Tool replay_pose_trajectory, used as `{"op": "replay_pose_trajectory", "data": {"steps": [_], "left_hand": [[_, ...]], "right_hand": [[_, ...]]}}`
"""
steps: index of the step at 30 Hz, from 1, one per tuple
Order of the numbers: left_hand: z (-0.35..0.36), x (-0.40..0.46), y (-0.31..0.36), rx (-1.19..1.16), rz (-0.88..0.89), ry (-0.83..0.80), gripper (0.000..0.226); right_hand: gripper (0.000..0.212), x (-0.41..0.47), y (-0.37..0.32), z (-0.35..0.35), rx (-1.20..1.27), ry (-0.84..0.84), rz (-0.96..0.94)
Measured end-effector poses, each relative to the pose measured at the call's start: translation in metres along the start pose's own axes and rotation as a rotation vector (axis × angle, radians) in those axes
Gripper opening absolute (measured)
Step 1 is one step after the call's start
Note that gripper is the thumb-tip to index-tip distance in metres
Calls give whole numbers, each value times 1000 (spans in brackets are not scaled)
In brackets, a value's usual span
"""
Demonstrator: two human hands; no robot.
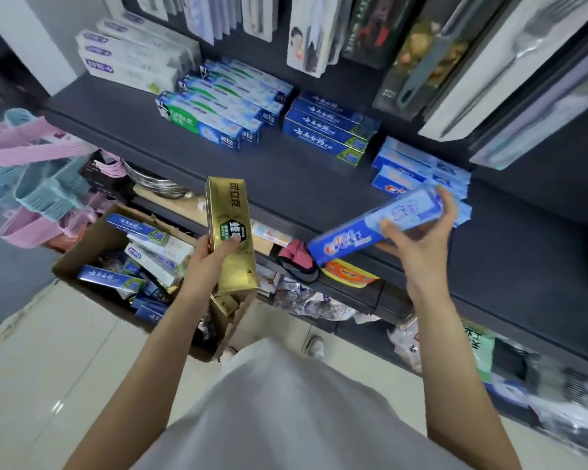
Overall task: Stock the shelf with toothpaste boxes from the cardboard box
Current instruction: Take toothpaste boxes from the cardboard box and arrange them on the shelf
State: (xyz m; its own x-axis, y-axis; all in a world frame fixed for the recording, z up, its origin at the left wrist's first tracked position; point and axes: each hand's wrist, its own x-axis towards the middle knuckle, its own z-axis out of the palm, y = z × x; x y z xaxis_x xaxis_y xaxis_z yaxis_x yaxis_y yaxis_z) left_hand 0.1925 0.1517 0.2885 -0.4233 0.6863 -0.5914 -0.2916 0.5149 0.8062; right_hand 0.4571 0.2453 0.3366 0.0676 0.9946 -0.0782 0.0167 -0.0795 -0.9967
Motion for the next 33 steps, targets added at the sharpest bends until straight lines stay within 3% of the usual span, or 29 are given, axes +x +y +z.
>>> {"op": "replay_pose_trajectory", "data": {"steps": [3, 5, 8, 11, 13, 16, 18, 22, 30, 33], "left_hand": [[33, -9, -3, -11, -3, 3, 41], [54, -14, -6, -1, -16, 8, 57], [79, -19, -8, 32, -19, 25, 73], [101, -20, -10, 38, -18, 67, 75], [113, -22, -11, 42, -12, 101, 75], [127, -26, -13, 75, 6, 136, 75], [133, -28, -15, 82, 14, 137, 66], [138, -26, -22, 19, 23, 149, 44], [137, -25, -16, 14, 46, 164, 47], [130, -25, -8, 44, 64, 123, 48]], "right_hand": [[61, 21, -1, -40, 296, 117, 121], [44, 35, 1, -62, 406, 155, 182], [29, 53, 11, -86, 392, 165, 187], [29, 67, 23, -104, 356, 119, 148], [31, 75, 34, -119, 201, 71, 83], [38, 88, 48, -143, -495, 53, -122], [41, 94, 55, -155, -771, 45, -232], [45, 100, 61, -159, -957, 21, -177], [55, 127, 61, -132, -1146, 157, -75], [55, 122, 52, -119, -1063, 152, -112]]}}
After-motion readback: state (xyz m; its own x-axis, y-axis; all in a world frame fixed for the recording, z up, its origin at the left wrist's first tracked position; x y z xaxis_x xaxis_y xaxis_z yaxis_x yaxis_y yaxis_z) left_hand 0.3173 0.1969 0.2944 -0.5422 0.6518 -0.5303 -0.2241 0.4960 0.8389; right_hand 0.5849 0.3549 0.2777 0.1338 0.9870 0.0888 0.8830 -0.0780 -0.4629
